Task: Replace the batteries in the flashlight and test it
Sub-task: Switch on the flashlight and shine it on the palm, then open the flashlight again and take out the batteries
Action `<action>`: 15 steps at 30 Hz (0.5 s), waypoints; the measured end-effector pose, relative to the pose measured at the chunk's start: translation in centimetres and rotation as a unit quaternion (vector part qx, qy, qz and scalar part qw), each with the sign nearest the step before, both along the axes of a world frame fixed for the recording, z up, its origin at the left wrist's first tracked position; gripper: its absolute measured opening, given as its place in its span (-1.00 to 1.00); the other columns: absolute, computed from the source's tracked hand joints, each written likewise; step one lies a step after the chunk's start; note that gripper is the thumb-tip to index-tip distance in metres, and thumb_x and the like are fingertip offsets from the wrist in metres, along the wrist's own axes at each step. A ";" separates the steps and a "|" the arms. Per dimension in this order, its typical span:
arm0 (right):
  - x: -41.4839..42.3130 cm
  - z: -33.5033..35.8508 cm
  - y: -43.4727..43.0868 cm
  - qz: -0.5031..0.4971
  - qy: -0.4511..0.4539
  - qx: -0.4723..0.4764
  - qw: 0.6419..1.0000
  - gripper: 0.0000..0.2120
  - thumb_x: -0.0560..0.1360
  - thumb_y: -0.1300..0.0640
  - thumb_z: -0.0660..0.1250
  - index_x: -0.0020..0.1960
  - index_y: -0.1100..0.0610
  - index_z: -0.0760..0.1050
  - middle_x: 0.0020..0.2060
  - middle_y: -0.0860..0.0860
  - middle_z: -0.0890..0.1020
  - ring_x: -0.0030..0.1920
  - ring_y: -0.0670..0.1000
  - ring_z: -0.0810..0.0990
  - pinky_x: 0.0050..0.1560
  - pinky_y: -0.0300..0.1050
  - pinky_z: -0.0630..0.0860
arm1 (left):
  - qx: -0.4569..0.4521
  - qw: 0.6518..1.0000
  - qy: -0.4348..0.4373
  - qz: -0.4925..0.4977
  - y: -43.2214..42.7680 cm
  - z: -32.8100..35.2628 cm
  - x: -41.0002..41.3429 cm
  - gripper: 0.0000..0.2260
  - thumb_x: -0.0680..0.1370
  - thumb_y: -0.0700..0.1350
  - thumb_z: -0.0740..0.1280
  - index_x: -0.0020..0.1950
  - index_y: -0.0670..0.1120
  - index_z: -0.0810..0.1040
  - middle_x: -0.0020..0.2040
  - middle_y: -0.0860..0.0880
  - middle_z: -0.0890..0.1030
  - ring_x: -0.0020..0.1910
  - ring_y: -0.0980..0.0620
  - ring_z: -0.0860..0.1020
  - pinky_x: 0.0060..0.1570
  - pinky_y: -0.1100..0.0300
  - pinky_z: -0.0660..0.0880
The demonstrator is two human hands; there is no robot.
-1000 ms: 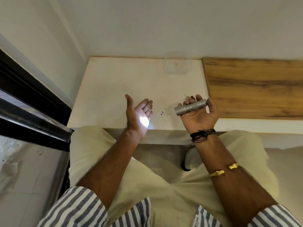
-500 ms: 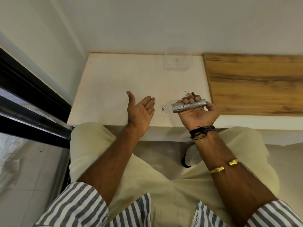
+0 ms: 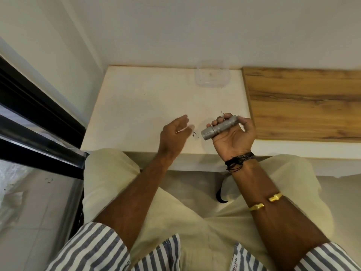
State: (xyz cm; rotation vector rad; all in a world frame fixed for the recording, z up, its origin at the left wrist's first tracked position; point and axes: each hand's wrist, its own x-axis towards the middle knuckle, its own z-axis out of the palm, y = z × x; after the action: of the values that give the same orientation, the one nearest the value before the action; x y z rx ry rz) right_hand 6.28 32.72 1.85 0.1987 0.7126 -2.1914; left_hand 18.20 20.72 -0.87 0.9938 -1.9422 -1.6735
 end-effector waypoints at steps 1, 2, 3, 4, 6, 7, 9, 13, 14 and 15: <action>0.1 0.0 -0.2 0.008 0.029 0.031 0.999 -0.88 0.48 0.14 0.23 -0.14 0.18 0.48 -0.24 0.09 0.48 -0.22 0.09 0.49 0.13 0.06 0.39 | -0.073 0.997 -0.010 -0.027 0.4 -0.2 0.1 -0.54 0.53 0.00 0.44 0.40 -0.07 0.50 0.29 -0.01 0.62 0.22 0.11 0.59 0.17 0.19 0.57; 0.3 -0.1 -0.4 0.011 0.061 0.065 0.996 -0.89 0.53 0.21 0.20 -0.11 0.19 0.48 -0.24 0.10 0.48 -0.20 0.09 0.50 0.11 0.05 0.41 | -0.121 0.992 -0.014 -0.046 0.8 -0.3 0.2 -0.54 0.50 0.00 0.48 0.37 -0.05 0.53 0.24 0.02 0.64 0.16 0.16 0.60 0.06 0.25 0.59; 0.6 -0.2 -0.6 0.013 0.097 0.100 0.990 -0.88 0.57 0.27 0.19 -0.07 0.21 0.50 -0.22 0.10 0.50 -0.16 0.09 0.52 0.12 0.05 0.43 | -0.143 0.988 -0.012 -0.055 1.1 -0.3 0.4 -0.53 0.47 0.00 0.51 0.35 -0.04 0.55 0.21 0.04 0.65 0.11 0.18 0.60 -0.01 0.29 0.59; 0.8 -0.4 -0.8 0.015 0.140 0.136 0.981 -0.88 0.60 0.29 0.20 -0.02 0.22 0.51 -0.19 0.11 0.53 -0.09 0.08 0.54 0.15 0.06 0.46 | -0.156 0.986 -0.007 -0.058 1.3 -0.4 0.5 -0.53 0.45 -0.01 0.54 0.33 -0.05 0.56 0.19 0.03 0.65 0.08 0.17 0.60 -0.05 0.29 0.58; 1.2 -0.7 -1.1 0.028 0.226 0.201 0.953 -0.88 0.62 0.29 0.25 0.07 0.21 0.56 -0.08 0.11 0.60 0.06 0.09 0.58 0.25 0.11 0.50 | -0.190 0.980 0.000 -0.055 1.3 -0.6 0.6 -0.55 0.44 -0.06 0.55 0.30 -0.10 0.59 0.17 -0.03 0.66 0.05 0.10 0.61 -0.06 0.27 0.57; 1.4 -0.9 -1.2 0.036 0.257 0.223 0.939 -0.87 0.61 0.28 0.29 0.11 0.20 0.58 -0.02 0.11 0.62 0.12 0.09 0.59 0.31 0.15 0.50 | -0.205 0.977 -0.002 -0.053 1.3 -0.6 0.6 -0.56 0.44 -0.08 0.55 0.29 -0.12 0.59 0.16 -0.06 0.66 0.04 0.07 0.61 -0.05 0.27 0.57; 1.8 -1.2 -1.4 0.047 0.290 0.250 0.922 -0.83 0.60 0.24 0.34 0.18 0.19 0.59 0.03 0.06 0.65 0.19 0.09 0.61 0.37 0.22 0.49 | -0.214 0.976 -0.008 -0.046 1.1 -0.5 0.7 -0.60 0.45 -0.10 0.54 0.27 -0.14 0.60 0.14 -0.09 0.67 0.03 0.03 0.62 -0.03 0.26 0.59; 2.4 -1.4 -2.1 0.059 0.325 0.283 0.900 -0.76 0.60 0.18 0.39 0.25 0.17 0.60 0.11 0.07 0.69 0.10 0.10 0.67 0.29 0.18 0.57 | -0.223 0.973 -0.021 -0.047 0.9 -0.5 0.7 -0.63 0.47 -0.09 0.53 0.24 -0.14 0.62 0.11 -0.08 0.68 0.03 0.01 0.63 0.02 0.18 0.61; 2.5 -1.5 -2.3 0.061 0.330 0.289 0.897 -0.75 0.59 0.17 0.40 0.25 0.17 0.60 0.13 0.08 0.69 0.11 0.12 0.67 0.26 0.15 0.59 | -0.223 0.973 -0.025 -0.045 0.8 -0.6 0.7 -0.64 0.47 -0.08 0.52 0.23 -0.13 0.62 0.10 -0.07 0.68 0.03 0.02 0.63 0.02 0.17 0.61; 2.6 -1.5 -2.4 0.063 0.334 0.291 0.894 -0.75 0.59 0.17 0.40 0.26 0.16 0.60 0.15 0.05 0.69 0.13 0.09 0.67 0.24 0.09 0.61 | -0.222 0.974 -0.027 -0.042 0.7 -0.7 0.6 -0.66 0.47 -0.08 0.52 0.22 -0.12 0.63 0.09 -0.06 0.68 0.02 0.03 0.62 0.02 0.15 0.62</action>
State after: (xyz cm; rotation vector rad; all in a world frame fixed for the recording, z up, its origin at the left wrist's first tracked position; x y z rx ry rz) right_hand 8.85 30.28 0.35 -0.3188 1.7108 -1.8462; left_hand 18.79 21.39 -1.58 0.7975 -2.2824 -1.1747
